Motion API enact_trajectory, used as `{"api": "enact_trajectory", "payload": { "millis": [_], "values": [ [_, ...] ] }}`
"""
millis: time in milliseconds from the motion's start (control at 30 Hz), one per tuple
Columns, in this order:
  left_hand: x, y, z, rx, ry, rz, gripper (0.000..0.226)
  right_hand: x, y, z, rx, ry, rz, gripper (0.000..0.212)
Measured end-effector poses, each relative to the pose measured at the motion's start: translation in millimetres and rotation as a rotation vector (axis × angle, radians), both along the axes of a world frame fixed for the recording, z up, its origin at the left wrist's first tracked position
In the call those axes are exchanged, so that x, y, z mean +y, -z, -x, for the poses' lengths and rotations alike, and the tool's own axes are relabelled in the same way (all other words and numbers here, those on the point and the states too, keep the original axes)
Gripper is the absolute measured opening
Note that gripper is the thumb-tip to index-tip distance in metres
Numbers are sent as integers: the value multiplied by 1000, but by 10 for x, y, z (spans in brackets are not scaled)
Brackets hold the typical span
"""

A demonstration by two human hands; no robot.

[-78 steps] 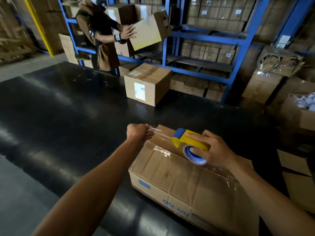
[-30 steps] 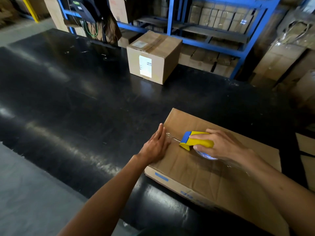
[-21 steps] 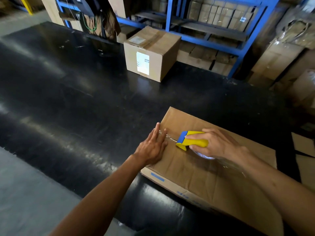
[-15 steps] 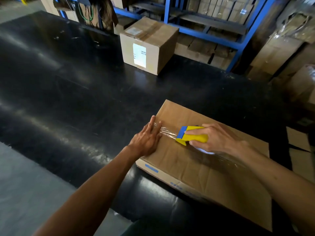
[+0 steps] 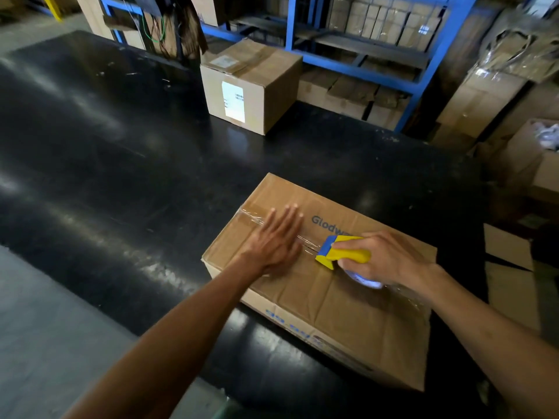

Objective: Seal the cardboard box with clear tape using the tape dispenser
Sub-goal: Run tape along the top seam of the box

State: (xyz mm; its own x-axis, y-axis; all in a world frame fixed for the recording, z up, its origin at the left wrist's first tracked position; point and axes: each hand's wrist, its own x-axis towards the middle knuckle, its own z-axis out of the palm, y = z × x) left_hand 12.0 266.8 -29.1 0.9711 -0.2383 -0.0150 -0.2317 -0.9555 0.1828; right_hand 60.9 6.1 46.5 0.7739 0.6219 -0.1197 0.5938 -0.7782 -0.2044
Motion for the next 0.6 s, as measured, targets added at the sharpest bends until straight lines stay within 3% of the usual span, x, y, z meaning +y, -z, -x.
{"api": "enact_trajectory", "payload": {
  "millis": [133, 433, 600],
  "values": [
    [-421, 205, 94, 57, 86, 128, 74, 8, 39, 17, 2, 3, -36, 58],
    [-365, 191, 105, 62, 164, -30, 65, -64, 62, -2, -15, -56, -65, 63],
    [-382, 115, 105, 86, 167, -69, 63, -491, -11, 33, 13, -72, 17, 53]
  ]
}}
